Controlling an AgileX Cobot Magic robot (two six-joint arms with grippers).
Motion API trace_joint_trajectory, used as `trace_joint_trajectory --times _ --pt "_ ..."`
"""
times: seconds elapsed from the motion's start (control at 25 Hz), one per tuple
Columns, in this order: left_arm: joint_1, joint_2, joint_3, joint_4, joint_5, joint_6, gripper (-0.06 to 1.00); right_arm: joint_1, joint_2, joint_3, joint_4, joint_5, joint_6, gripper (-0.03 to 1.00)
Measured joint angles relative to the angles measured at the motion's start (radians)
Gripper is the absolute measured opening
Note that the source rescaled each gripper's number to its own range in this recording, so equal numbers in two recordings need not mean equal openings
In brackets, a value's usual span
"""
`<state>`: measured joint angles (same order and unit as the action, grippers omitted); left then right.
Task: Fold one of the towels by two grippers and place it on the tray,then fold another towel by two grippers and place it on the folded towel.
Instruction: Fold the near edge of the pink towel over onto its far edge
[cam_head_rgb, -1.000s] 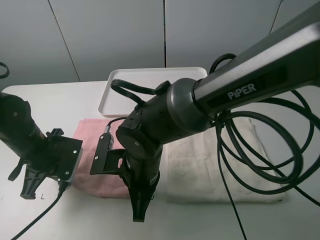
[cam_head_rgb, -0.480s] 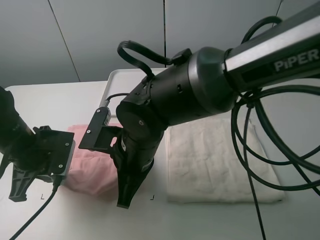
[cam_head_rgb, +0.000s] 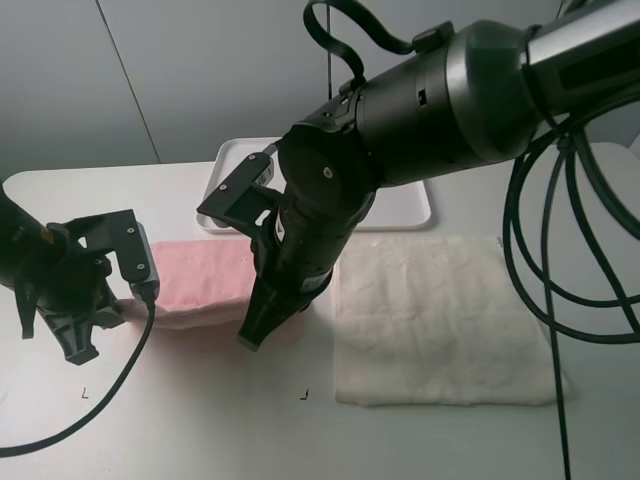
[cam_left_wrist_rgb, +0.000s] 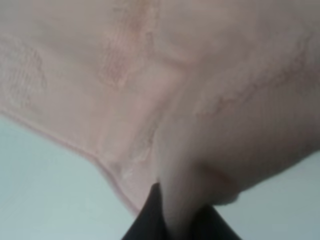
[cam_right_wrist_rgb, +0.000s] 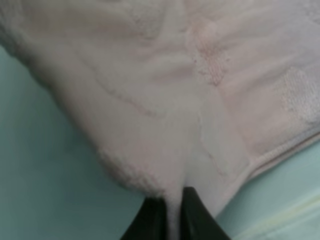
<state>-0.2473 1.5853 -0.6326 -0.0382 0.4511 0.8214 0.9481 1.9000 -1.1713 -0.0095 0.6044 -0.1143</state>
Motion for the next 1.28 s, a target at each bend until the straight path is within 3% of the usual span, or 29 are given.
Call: trace_joint_trajectory --times 0.16,0.36,0.48,0.76,0.96,1.28 --pt "0.044 0.0 -0.002 -0.029 -0.021 -0.052 0.01 -0.028 -0.002 0.0 0.0 -0.033 0.052 0.01" --pt "0.055 0.0 -0.002 -0.116 -0.127 -0.064 0.01 -0.036 -0.002 0.0 -0.048 -0.098 0.125 0.01" --pt "0.055 0.0 -0.002 -0.161 -0.212 -0.079 0.01 -0.04 -0.002 0.0 -0.166 -0.123 0.23 0.01" --pt "0.055 0.0 -0.002 -0.181 -0.37 -0.162 0.01 -0.04 0.035 0.0 -0.421 -0.164 0.446 0.01" --pt "0.055 0.0 -0.002 -0.179 -0.393 -0.174 0.02 -0.04 0.065 0.0 -0.565 -0.209 0.625 0.01" --pt "0.055 0.032 -0.002 -0.179 -0.441 -0.176 0.16 -0.04 0.105 0.0 -0.77 -0.263 0.874 0.01"
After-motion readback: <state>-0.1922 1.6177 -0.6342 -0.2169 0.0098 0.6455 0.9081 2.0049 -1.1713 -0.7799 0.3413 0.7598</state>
